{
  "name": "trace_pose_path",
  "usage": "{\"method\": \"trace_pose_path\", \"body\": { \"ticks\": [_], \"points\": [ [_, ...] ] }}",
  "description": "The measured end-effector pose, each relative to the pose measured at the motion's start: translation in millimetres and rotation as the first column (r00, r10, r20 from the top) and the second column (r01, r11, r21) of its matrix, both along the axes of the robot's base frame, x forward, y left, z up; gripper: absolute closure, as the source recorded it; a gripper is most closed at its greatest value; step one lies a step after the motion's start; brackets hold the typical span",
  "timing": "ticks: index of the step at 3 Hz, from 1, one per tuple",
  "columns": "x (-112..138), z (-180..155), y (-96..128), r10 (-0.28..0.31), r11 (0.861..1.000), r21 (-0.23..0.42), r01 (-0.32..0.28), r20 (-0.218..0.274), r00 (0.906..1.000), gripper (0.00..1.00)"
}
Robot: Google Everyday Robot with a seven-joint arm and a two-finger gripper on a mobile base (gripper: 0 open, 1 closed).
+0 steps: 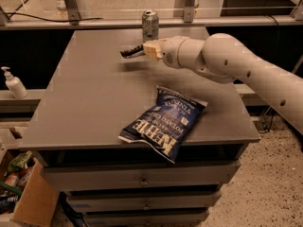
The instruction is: Move rxbar chocolate near 7up can
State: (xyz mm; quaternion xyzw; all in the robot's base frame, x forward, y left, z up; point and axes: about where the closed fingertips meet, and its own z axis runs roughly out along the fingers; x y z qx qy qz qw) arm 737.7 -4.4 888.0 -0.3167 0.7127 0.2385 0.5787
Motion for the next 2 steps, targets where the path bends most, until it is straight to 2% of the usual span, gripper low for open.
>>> {"method": "trace_pose_path", "body": {
  "ticks": [2],
  "points": [
    [2.4,-1.9,-2.1,-0.008,1.0,-0.004,0.008,0.004,1.0,1.0]
  ]
}}
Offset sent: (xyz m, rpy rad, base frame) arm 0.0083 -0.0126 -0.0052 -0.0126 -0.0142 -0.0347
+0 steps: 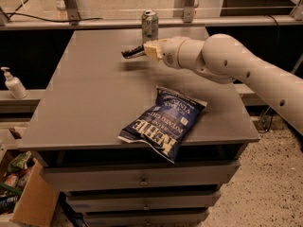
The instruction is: Move rxbar chocolate near 7up can
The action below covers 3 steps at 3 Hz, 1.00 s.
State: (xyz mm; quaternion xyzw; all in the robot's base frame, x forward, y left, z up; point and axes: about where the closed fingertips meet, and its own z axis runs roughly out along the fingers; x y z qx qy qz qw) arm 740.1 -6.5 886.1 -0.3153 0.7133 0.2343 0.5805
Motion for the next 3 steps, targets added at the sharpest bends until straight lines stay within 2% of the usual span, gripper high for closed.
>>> {"method": "trace_pose_path", "body": {
  "ticks": [2,3],
  "points": [
    [43,17,-39,-0.054,0.997,-0.045,0.058,0.085,0.9949,1.0],
    [64,19,-54,-0.051,0.994,-0.087,0.06,0.1,0.9936,1.0]
  ]
}}
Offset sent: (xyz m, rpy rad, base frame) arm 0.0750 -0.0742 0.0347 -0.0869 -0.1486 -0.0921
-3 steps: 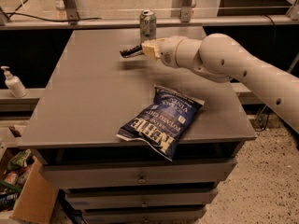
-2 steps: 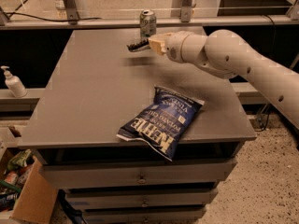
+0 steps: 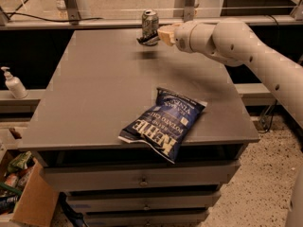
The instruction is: Move rxbar chocolate near 7up can
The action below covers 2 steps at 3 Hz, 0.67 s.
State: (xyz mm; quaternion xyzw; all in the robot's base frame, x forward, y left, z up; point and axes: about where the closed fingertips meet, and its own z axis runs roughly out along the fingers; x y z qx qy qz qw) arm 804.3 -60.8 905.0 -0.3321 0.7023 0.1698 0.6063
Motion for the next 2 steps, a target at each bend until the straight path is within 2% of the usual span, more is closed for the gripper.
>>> {"method": "trace_pose_path", "body": {
  "ticks": [2],
  "points": [
    [27,-19,-13,0.011,0.995,-0.096,-0.014,-0.03,0.9995,1.0]
  ]
}}
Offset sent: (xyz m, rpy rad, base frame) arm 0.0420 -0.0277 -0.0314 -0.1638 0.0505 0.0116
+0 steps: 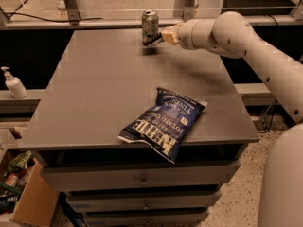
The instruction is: Move rxbar chocolate near 7up can
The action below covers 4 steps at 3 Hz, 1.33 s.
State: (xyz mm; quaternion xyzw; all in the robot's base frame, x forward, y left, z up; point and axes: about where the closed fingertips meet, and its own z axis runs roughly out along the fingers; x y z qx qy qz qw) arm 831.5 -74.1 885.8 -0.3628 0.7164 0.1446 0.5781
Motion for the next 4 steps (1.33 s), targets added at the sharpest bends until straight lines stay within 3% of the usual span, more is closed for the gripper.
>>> {"method": "trace_pose_path", "body": {
  "ticks": [1,2,4],
  "points": [
    [9,-14,-3,0.005,0.999,-0.051,-0.006,-0.024,0.9997,1.0],
    [15,-26,-5,0.006,0.995,-0.098,-0.011,-0.053,0.9986,0.82],
    [20,-38,-3,0.008,0.989,-0.143,-0.02,-0.083,0.9965,0.36]
  ]
}}
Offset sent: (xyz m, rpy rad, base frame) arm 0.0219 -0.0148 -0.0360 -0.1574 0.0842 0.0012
